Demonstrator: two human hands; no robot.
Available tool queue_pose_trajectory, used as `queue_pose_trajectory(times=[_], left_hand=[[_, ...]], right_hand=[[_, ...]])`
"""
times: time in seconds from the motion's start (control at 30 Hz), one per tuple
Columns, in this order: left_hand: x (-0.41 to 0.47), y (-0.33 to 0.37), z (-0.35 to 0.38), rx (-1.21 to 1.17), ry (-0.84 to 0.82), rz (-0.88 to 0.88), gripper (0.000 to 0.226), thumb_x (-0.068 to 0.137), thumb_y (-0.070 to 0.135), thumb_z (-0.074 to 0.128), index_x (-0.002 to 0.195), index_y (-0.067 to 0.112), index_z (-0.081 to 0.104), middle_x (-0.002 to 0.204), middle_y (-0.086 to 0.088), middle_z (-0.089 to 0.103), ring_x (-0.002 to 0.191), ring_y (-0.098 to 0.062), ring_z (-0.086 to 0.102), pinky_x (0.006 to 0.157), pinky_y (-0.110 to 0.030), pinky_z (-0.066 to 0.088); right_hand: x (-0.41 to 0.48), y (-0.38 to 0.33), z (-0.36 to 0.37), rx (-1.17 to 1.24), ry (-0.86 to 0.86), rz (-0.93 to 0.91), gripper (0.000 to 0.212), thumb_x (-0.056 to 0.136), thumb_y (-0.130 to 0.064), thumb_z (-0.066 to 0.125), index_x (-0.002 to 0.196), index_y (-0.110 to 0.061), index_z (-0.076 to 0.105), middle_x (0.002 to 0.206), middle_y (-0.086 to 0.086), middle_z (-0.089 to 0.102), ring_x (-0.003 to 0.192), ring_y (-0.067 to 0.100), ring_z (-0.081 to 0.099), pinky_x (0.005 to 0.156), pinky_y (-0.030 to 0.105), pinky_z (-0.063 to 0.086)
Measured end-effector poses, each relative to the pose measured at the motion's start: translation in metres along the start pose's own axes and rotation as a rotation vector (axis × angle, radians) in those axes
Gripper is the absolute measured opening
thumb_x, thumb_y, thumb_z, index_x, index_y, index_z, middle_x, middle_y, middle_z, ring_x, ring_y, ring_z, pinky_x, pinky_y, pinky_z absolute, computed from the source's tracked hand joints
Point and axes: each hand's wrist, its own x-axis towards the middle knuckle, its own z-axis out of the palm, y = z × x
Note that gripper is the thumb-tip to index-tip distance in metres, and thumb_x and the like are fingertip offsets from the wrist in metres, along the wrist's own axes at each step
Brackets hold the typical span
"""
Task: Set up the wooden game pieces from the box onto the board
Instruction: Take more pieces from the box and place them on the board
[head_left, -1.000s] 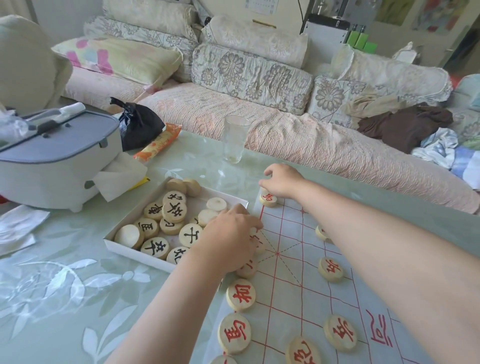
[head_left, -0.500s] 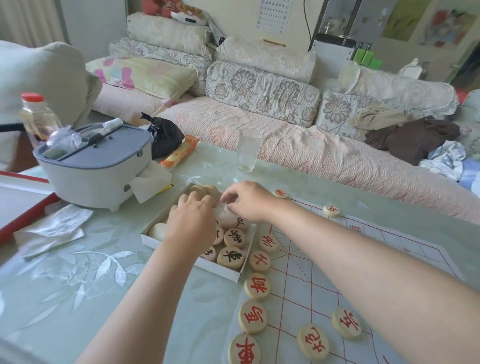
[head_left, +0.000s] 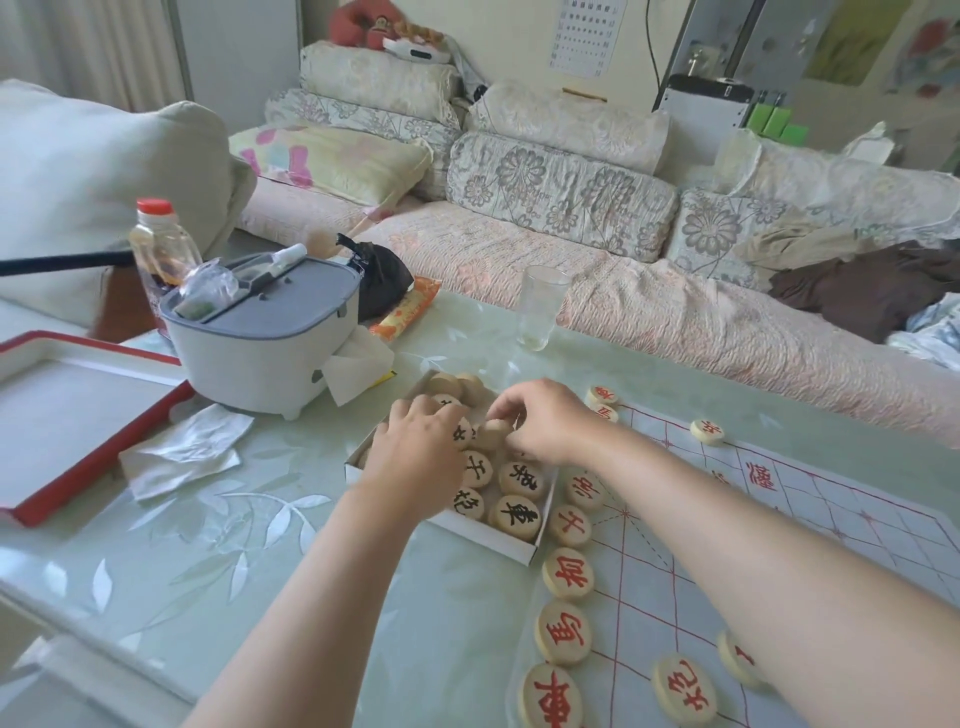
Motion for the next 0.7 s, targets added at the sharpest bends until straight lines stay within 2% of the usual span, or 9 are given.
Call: queue_pose_trajectory(times=[0.1,0.23,0.3,0.37,0.43,0.5,0.57,0.63,0.7], left_hand=[[0.004,0.009,-0.001,-0.228,0.017,-0.03,0.051,0.093,0.035,0.054,0.142,0.031,0.039,0.139,-0.001,0.042,0.124,-0.022,0.039,0.096,-0.03,0.037],[0.006,0.017,0.0,-0.421,-0.053,-0.061,0.057,0.09,0.038,0.061,0.142,0.025,0.042,0.135,0.001,0.053,0.121,-0.018,0.051,0.087,-0.022,0.038],[0.006,0.018,0.002,-0.467,-0.073,-0.066,0.048,0.086,0.033,0.064,0.132,0.028,0.05,0.12,0.003,0.062,0.102,-0.018,0.061,0.079,-0.027,0.047],[0.005,0.017,0.001,-0.485,-0.013,-0.077,0.034,0.086,0.027,0.065,0.12,0.025,0.06,0.101,0.004,0.064,0.086,-0.017,0.06,0.065,-0.024,0.044],[0.005,0.015,-0.002,-0.411,0.094,-0.094,0.018,0.089,0.02,0.061,0.106,0.022,0.064,0.094,0.004,0.062,0.085,-0.017,0.054,0.06,-0.023,0.034],[0.005,0.009,-0.004,-0.34,0.155,-0.099,0.006,0.09,0.018,0.057,0.087,0.02,0.062,0.089,0.001,0.058,0.084,-0.019,0.051,0.064,-0.027,0.034],[0.004,0.005,-0.005,-0.263,0.134,-0.127,0.026,0.091,0.02,0.055,0.066,0.02,0.047,0.077,0.0,0.05,0.078,-0.023,0.048,0.062,-0.028,0.033],[0.005,0.003,-0.004,-0.226,0.105,-0.145,0.027,0.091,0.02,0.053,0.066,0.017,0.046,0.07,0.001,0.047,0.075,-0.024,0.05,0.058,-0.028,0.033],[0.005,0.003,-0.005,-0.25,0.109,-0.17,0.022,0.091,0.02,0.052,0.07,0.017,0.052,0.065,0.003,0.049,0.071,-0.023,0.051,0.054,-0.027,0.034]], right_hand=[[-0.01,0.0,0.003,0.106,0.136,-0.065,0.031,0.076,0.001,0.068,0.081,-0.029,0.072,0.083,-0.01,0.062,0.074,0.009,0.058,0.06,0.009,0.039],[-0.019,0.001,0.013,0.247,0.274,-0.18,0.037,0.072,0.007,0.07,0.072,-0.03,0.07,0.085,-0.003,0.061,0.072,0.008,0.058,0.063,0.011,0.041],[-0.019,0.001,0.016,0.318,0.335,-0.209,0.033,0.072,0.006,0.075,0.072,-0.027,0.071,0.083,-0.005,0.063,0.069,0.005,0.058,0.063,0.011,0.042],[-0.018,0.0,0.017,0.317,0.346,-0.227,0.03,0.072,0.004,0.075,0.077,-0.026,0.07,0.084,-0.007,0.064,0.07,0.006,0.059,0.064,0.011,0.042],[-0.015,0.001,0.014,0.283,0.326,-0.191,0.03,0.075,-0.001,0.075,0.087,-0.027,0.068,0.09,-0.009,0.065,0.071,0.007,0.058,0.064,0.009,0.041],[-0.009,0.006,0.01,0.208,0.332,-0.11,0.031,0.078,-0.006,0.073,0.098,-0.029,0.066,0.097,-0.012,0.064,0.069,0.003,0.054,0.065,0.009,0.039],[0.0,0.015,0.005,0.081,0.327,-0.003,0.028,0.084,-0.012,0.07,0.105,-0.03,0.065,0.104,-0.012,0.064,0.079,0.001,0.054,0.072,0.018,0.041],[0.009,0.022,0.0,-0.058,0.239,0.109,0.023,0.09,-0.019,0.066,0.111,-0.027,0.065,0.112,-0.007,0.064,0.097,0.011,0.059,0.083,0.027,0.046],[0.015,0.022,-0.002,-0.219,0.132,0.192,0.02,0.092,-0.034,0.063,0.11,-0.025,0.067,0.114,-0.003,0.065,0.103,0.02,0.061,0.082,0.032,0.049]])
